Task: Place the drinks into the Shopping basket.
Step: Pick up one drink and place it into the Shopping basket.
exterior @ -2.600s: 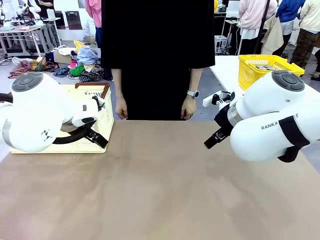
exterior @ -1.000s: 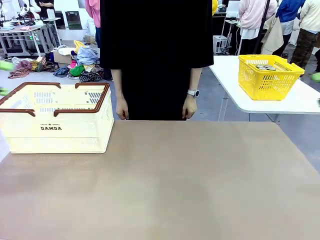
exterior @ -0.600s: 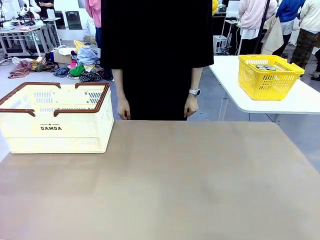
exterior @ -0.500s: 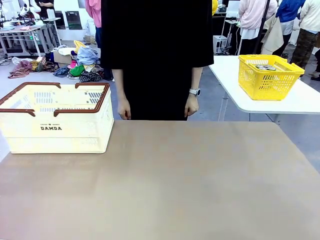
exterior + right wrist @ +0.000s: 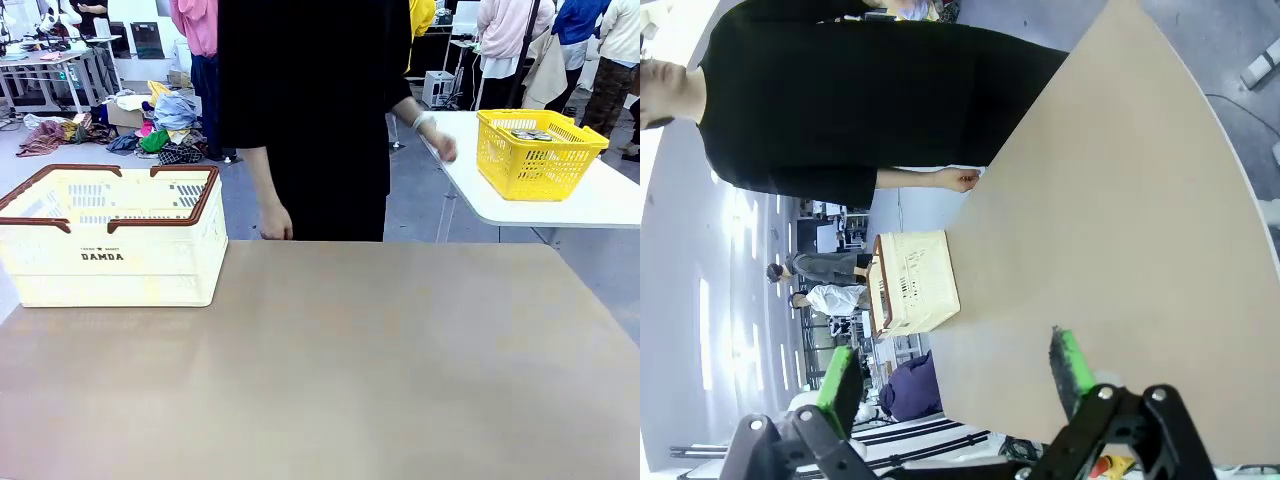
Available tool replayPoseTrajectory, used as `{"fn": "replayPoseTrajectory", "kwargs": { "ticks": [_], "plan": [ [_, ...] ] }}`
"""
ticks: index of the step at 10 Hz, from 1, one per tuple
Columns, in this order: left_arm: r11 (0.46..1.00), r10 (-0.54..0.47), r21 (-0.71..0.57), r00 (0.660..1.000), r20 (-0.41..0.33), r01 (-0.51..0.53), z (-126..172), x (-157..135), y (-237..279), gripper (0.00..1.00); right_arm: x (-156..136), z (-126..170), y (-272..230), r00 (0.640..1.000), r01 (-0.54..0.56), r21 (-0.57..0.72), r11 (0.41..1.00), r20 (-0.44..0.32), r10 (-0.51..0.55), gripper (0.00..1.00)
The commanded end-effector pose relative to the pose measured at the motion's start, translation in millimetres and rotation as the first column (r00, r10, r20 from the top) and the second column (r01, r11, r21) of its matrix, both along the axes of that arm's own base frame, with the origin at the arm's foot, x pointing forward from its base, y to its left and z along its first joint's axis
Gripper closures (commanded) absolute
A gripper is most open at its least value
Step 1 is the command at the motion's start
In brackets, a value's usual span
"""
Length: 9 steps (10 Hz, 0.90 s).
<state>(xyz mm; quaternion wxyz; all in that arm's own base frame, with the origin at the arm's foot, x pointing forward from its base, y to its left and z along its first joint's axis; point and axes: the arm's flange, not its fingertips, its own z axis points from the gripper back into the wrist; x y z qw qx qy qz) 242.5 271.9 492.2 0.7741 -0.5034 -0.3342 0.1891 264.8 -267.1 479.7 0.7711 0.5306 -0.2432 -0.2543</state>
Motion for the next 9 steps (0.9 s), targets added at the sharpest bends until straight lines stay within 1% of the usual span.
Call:
{"fn": "replayPoseTrajectory", "kwargs": {
  "ticks": [1, 9],
  "plan": [
    [1.000, -0.002, -0.012, 1.000, 0.009, 0.002, 1.4, -0.5, 0.5, 0.00, -3.6, 2.0, -1.6, 1.000, -0.008, -0.007, 1.000, 0.014, 0.008, 0.00],
    [1.000, -0.002, -0.012, 1.000, 0.009, 0.002, 1.4, -0.5, 0.5, 0.00, -3.6, 2.0, -1.6, 1.000, -0.008, -0.007, 1.000, 0.014, 0.008, 0.00]
  ]
}}
